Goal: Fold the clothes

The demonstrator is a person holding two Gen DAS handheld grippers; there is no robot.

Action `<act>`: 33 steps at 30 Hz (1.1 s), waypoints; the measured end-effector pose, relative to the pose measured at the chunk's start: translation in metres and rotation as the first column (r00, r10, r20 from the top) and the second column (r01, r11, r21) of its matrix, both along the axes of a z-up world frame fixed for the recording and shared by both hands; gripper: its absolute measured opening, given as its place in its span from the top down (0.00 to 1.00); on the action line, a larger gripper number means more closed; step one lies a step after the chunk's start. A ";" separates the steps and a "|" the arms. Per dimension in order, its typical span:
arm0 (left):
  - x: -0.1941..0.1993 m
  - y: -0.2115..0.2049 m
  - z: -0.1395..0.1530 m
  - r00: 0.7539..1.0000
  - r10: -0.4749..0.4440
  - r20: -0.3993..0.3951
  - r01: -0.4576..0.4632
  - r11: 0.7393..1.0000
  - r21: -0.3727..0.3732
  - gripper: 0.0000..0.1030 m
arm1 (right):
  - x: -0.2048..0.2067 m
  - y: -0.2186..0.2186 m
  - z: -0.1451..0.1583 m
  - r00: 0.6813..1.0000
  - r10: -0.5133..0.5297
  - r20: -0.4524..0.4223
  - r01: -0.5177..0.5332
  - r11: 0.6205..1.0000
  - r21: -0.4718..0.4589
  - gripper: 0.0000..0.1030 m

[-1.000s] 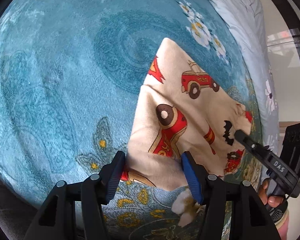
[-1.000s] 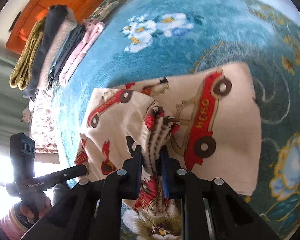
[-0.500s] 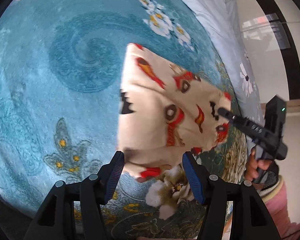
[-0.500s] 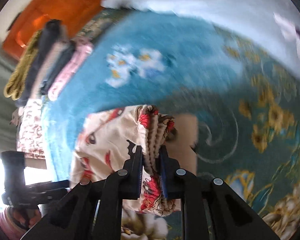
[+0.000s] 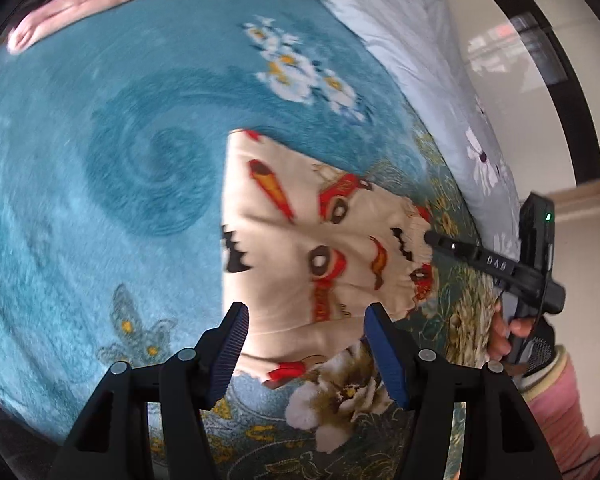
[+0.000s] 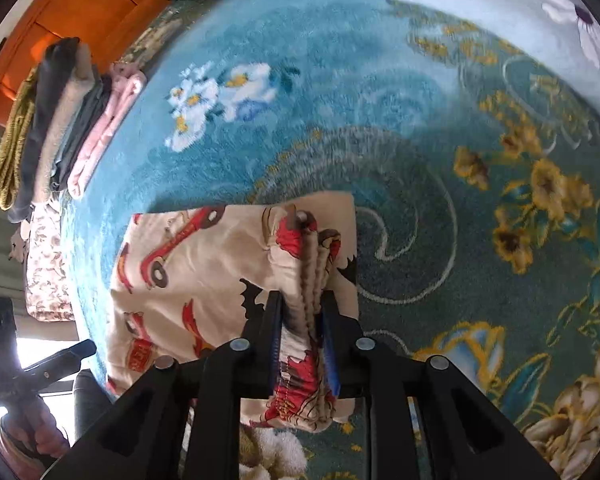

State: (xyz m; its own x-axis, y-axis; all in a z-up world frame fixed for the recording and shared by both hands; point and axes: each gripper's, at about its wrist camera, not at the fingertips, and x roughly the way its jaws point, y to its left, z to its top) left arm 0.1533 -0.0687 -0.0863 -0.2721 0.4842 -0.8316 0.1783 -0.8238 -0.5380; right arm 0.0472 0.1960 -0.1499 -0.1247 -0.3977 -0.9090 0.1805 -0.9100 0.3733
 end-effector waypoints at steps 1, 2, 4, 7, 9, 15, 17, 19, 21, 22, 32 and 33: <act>-0.002 0.008 -0.001 1.000 -0.025 0.003 0.025 1.000 -0.012 0.37 | -0.001 0.001 0.004 1.000 -0.006 -0.012 0.006 1.000 0.000 0.80; -0.005 0.015 -0.003 0.999 -0.051 0.008 0.051 0.998 -0.024 0.37 | -0.001 0.003 0.009 1.000 -0.011 -0.023 0.011 1.000 -0.001 0.80; -0.005 0.025 -0.008 0.996 -0.088 0.019 0.089 0.995 -0.040 0.37 | -0.002 0.005 0.018 0.999 -0.022 -0.047 0.022 1.000 -0.002 0.80; -0.002 0.032 -0.016 0.992 -0.118 0.034 0.120 0.991 -0.054 0.37 | -0.001 -0.012 0.020 0.999 0.004 -0.046 -0.005 1.000 -0.025 0.80; 0.000 0.037 -0.021 0.990 -0.137 0.044 0.140 0.988 -0.063 0.37 | 0.007 -0.034 0.015 0.996 0.083 -0.038 -0.084 0.996 -0.022 0.80; 0.005 0.043 -0.037 0.984 -0.165 0.073 0.170 0.983 -0.068 0.37 | 0.011 -0.048 -0.004 0.992 0.121 -0.034 -0.120 0.992 0.047 0.80; 0.006 0.047 -0.037 0.981 -0.183 0.070 0.189 0.978 -0.088 0.37 | 0.008 -0.042 -0.013 0.996 0.090 -0.016 -0.090 0.996 0.021 0.80; 0.007 0.050 -0.040 0.978 -0.199 0.067 0.205 0.973 -0.103 0.37 | 0.007 -0.041 -0.019 0.997 0.077 -0.008 -0.077 0.997 0.007 0.80; 0.008 0.049 -0.039 0.978 -0.201 0.059 0.206 0.973 -0.100 0.37 | 0.007 -0.043 -0.023 0.998 0.066 0.000 -0.066 0.998 0.002 0.80; 0.009 0.047 -0.038 0.978 -0.199 0.055 0.204 0.974 -0.095 0.37 | 0.007 -0.044 -0.024 0.998 0.060 0.004 -0.060 0.998 -0.001 0.80; 0.003 -0.023 -0.019 0.999 0.047 0.011 -0.047 0.997 -0.058 0.37 | 0.013 -0.027 0.000 0.998 0.027 -0.059 -0.029 0.999 -0.032 0.62; 0.002 -0.030 -0.024 0.997 0.072 0.029 -0.070 0.996 -0.051 0.37 | 0.015 -0.022 0.002 0.998 0.014 -0.065 -0.016 0.999 -0.035 0.58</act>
